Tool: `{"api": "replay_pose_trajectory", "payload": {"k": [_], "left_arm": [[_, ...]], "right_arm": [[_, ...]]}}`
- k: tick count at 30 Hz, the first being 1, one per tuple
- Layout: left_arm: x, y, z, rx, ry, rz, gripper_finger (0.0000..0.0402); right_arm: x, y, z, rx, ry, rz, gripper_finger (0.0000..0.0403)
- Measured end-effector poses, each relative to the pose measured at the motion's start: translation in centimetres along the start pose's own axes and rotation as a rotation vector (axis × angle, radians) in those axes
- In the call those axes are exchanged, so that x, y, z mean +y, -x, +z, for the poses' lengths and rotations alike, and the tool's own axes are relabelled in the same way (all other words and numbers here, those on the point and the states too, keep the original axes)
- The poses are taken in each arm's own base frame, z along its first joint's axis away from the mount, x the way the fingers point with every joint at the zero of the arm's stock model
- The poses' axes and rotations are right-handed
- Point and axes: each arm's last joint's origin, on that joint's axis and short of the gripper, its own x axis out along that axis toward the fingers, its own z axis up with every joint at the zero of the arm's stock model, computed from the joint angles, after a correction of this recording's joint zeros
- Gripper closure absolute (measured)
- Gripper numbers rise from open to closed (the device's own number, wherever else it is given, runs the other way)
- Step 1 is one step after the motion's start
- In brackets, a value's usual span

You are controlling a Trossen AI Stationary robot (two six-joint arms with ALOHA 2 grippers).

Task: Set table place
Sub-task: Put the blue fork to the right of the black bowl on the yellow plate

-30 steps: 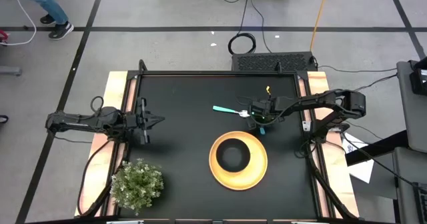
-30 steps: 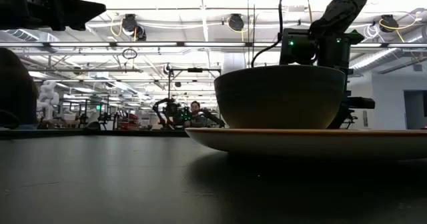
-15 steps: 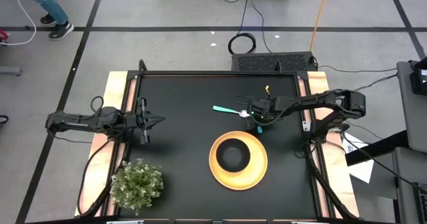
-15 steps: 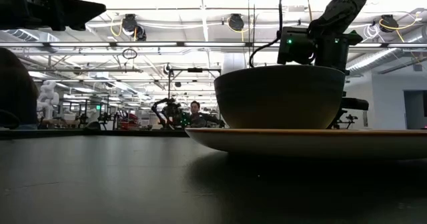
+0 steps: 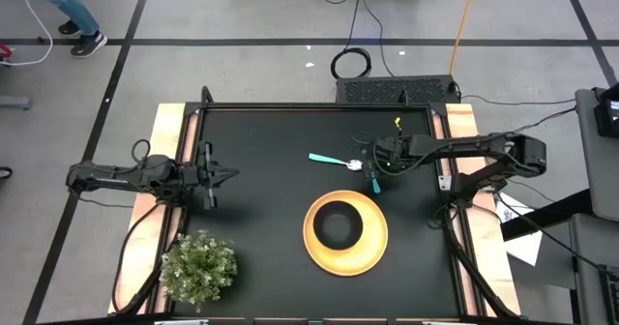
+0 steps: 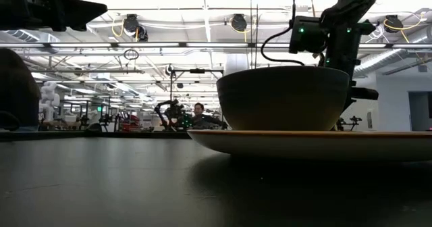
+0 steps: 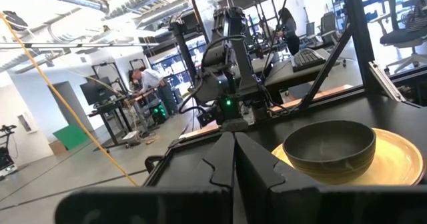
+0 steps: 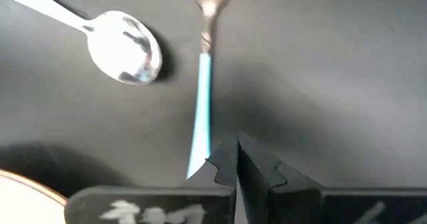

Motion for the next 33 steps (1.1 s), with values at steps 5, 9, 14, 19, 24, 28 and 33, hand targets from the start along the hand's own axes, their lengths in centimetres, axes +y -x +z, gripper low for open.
{"api": "replay_pose_trajectory", "payload": {"k": [5,9,14,19,24,28,33], "left_arm": [[0.0,0.0,0.0,0.000,0.000,0.000,0.0382],[0.0,0.0,0.0,-0.001,0.000,0.000,0.0382],[0.0,0.0,0.0,0.000,0.000,0.000,0.0382],[0.0,0.0,0.0,0.000,0.000,0.000,0.0382],[0.0,0.0,0.0,0.000,0.000,0.000,0.0382],[0.0,0.0,0.0,-0.001,0.000,0.000,0.0382],[0.0,0.0,0.0,0.001,0.000,-0.001,0.0382]], "right_arm": [[0.1,-0.2,0.0,0.002,0.052,0.007,0.0402],[0.5,-0.1,0.3,-0.003,0.059,0.064,0.0403],[1.0,-0.1,0.5,0.013,0.066,0.125,0.0387],[0.7,-0.3,0.3,0.041,0.070,0.089,0.0335],[0.7,-1.2,0.2,0.067,0.065,0.053,0.0270],[1.0,-2.4,0.1,0.126,0.058,0.045,0.0232],[1.2,-3.0,0.1,0.134,0.058,0.045,0.0216]]}}
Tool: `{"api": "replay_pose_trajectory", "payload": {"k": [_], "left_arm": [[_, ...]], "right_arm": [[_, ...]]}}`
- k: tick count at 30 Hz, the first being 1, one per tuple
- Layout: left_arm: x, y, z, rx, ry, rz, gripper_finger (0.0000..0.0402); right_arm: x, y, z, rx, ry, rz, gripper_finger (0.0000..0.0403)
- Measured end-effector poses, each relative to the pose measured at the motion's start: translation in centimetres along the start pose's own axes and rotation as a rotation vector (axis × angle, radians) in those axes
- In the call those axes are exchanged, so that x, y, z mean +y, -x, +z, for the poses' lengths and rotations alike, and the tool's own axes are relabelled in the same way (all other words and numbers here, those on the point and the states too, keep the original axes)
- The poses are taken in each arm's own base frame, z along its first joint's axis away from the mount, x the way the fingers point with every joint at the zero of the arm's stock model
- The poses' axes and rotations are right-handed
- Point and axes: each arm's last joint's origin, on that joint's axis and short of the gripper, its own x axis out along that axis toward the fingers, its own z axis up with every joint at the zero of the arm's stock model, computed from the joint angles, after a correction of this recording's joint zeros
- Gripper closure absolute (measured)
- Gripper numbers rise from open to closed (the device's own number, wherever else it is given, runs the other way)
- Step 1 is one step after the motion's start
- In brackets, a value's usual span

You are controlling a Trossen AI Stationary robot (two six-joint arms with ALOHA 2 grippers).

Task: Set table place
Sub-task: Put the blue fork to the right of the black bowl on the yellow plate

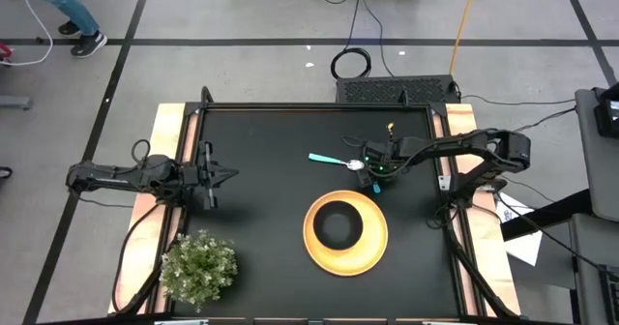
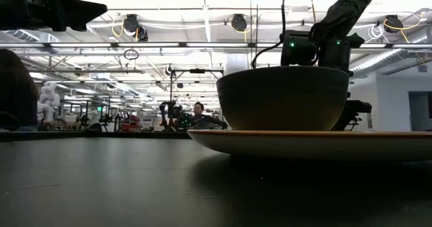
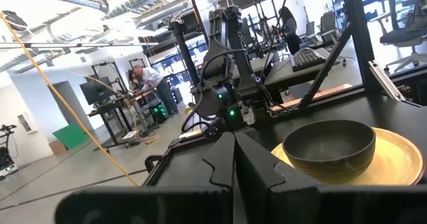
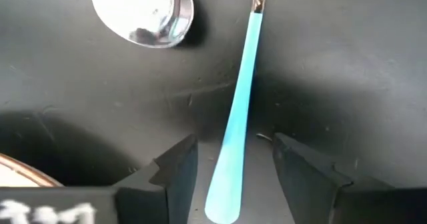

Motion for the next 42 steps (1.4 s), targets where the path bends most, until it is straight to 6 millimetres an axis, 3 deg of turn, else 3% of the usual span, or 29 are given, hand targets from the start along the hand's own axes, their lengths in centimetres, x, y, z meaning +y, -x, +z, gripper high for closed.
{"api": "replay_pose_trajectory", "payload": {"k": [11,22,36,42], "left_arm": [[0.0,0.0,0.0,-0.004,-0.002,-0.006,0.0382],[0.0,0.0,0.0,-0.006,-0.003,-0.007,0.0382],[0.0,0.0,0.0,-0.005,-0.003,-0.007,0.0382],[0.0,0.0,0.0,-0.005,-0.002,-0.007,0.0382]], "right_arm": [[-0.3,-0.4,-0.3,0.046,-0.015,-0.047,0.0235],[-0.6,-2.6,-0.5,0.177,-0.006,-0.174,0.0247],[0.6,-2.0,0.5,0.130,0.050,-0.199,0.0249],[0.5,-2.0,0.5,0.125,0.053,-0.203,0.0281]]}}
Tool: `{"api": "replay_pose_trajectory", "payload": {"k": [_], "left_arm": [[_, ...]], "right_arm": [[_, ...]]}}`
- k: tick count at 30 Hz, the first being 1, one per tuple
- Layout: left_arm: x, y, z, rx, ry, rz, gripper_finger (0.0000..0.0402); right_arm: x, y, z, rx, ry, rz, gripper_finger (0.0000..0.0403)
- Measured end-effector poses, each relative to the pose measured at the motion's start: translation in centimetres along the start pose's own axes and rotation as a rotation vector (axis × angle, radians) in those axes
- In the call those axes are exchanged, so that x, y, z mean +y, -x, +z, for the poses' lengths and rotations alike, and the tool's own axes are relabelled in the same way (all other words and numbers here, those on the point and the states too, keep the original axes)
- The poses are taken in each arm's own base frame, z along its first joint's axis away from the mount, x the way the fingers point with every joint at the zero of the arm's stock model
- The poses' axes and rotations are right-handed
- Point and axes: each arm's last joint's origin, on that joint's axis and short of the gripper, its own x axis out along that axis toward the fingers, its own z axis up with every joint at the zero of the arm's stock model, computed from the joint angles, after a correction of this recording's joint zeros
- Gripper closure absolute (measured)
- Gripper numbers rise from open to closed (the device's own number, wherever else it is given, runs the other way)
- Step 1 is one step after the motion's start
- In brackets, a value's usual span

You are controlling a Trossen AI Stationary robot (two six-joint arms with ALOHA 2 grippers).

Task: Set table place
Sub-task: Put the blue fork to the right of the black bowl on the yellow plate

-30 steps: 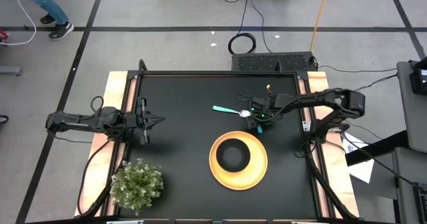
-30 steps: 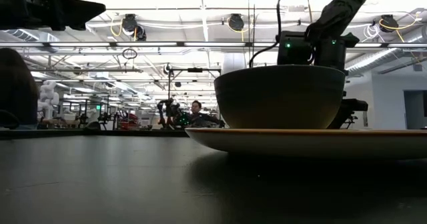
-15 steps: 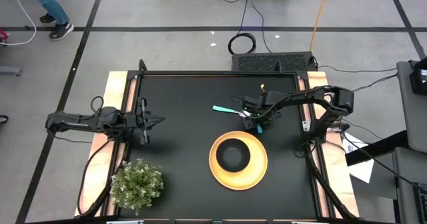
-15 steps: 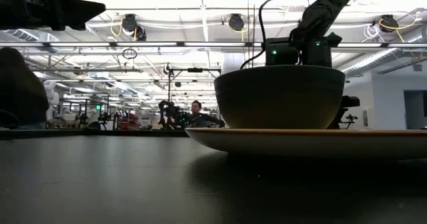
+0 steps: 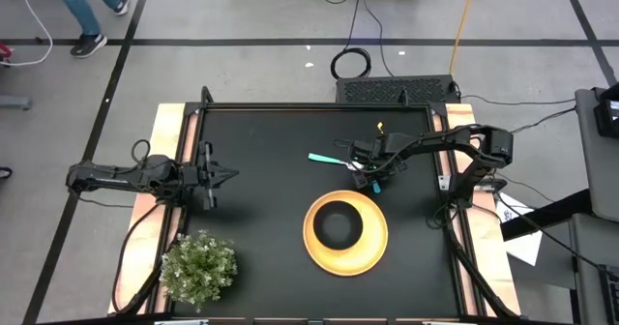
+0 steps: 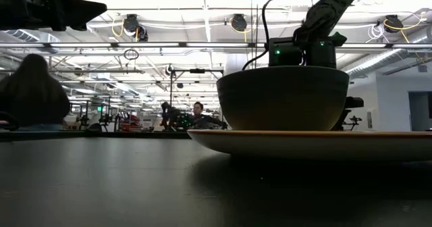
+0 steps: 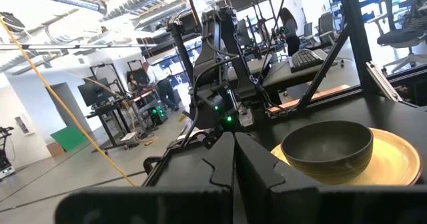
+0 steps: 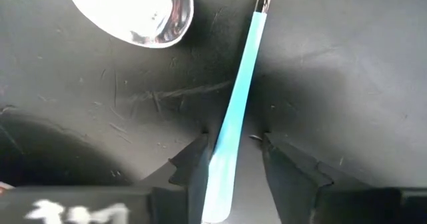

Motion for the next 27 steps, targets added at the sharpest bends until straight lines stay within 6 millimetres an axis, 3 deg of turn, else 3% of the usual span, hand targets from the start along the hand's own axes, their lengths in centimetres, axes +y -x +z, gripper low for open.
{"api": "replay_pose_trajectory", "payload": {"k": [14,27], "left_arm": [[0.00,0.00,0.00,0.000,0.004,0.000,0.0382],[0.00,0.00,-0.01,0.000,0.019,-0.001,0.0382]], "right_arm": [[0.04,0.01,0.06,-0.009,0.036,0.002,0.0395],[-0.02,0.67,0.22,-0.079,0.048,-0.001,0.0403]]}}
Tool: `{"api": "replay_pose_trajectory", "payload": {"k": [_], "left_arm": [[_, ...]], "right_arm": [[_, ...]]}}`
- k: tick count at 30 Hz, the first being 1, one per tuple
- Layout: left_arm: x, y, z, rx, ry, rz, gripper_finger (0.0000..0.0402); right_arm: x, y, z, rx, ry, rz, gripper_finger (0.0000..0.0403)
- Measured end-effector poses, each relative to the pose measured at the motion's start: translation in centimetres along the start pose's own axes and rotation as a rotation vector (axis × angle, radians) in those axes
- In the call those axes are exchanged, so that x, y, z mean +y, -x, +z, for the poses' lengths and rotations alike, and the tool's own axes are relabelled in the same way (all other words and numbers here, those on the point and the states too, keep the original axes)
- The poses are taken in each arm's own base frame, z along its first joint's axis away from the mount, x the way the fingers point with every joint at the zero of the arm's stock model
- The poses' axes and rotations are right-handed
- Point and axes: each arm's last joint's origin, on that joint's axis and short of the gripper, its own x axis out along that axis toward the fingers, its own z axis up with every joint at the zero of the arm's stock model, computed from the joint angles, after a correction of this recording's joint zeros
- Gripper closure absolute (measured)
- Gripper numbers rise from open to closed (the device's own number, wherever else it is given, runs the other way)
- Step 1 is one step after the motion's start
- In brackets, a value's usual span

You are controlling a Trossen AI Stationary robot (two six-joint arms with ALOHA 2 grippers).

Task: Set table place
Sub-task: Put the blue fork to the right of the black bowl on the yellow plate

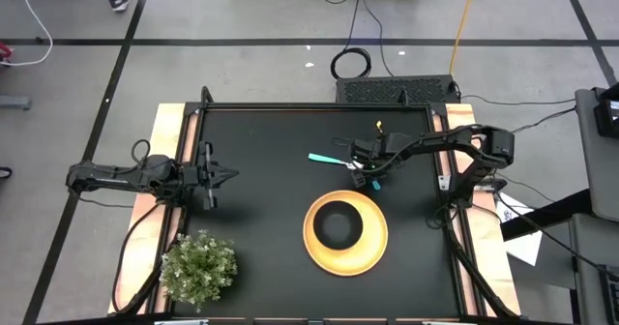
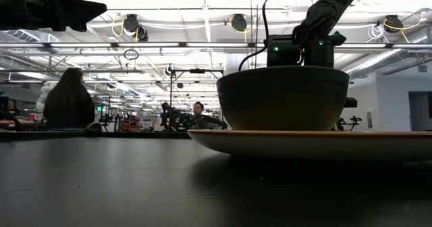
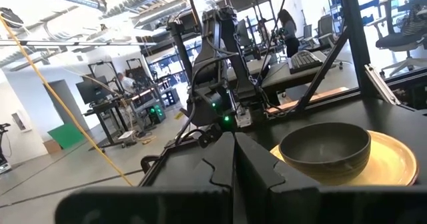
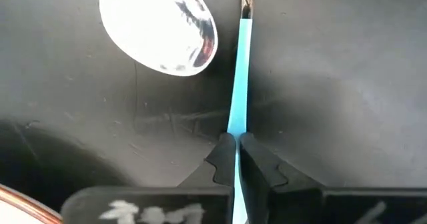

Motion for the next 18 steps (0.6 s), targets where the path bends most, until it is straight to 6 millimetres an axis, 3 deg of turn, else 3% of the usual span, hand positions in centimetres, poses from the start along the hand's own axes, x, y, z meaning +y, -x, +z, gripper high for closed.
{"api": "replay_pose_trajectory", "payload": {"k": [11,18], "left_arm": [[0.0,0.0,0.0,-0.001,0.001,-0.001,0.0382],[0.0,0.0,0.0,-0.006,0.002,-0.011,0.0382]], "right_arm": [[-1.2,2.4,-0.7,-0.040,-0.026,-0.008,0.0401],[-1.2,2.5,-0.7,-0.037,-0.026,-0.002,0.0401]]}}
